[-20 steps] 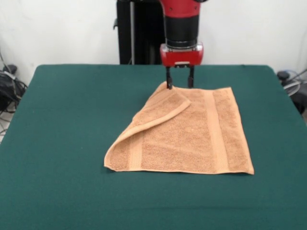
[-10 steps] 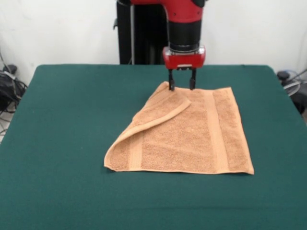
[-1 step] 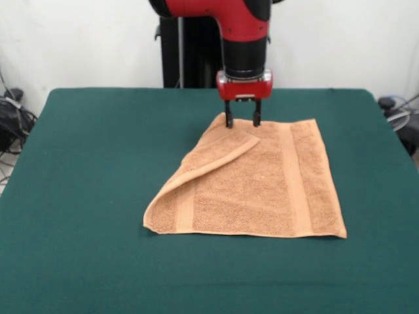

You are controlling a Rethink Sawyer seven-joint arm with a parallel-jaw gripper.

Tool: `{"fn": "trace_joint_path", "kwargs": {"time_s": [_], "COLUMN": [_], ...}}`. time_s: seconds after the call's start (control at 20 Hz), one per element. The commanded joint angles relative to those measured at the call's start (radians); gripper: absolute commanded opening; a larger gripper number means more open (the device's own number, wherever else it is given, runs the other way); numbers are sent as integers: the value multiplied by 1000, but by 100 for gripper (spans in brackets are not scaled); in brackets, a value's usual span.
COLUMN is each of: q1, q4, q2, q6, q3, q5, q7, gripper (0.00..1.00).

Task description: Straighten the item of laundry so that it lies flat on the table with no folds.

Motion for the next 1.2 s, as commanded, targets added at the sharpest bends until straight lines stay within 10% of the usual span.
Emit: {"fn": "trace_joint_path", "kwargs": {"time_s": [0.05,1.1,1.15,1.2], "q1": [20,78,84,90], "q4": [-139,-117,-117,-115], "q2": [71,21,22,20], "q6": [-65,-164,-175,-181], "q3": [15,-35,-41,-48], "q5": [32,45,47,51], "q7": [151,187,190,192], "gripper": [100,100,0,0]}}
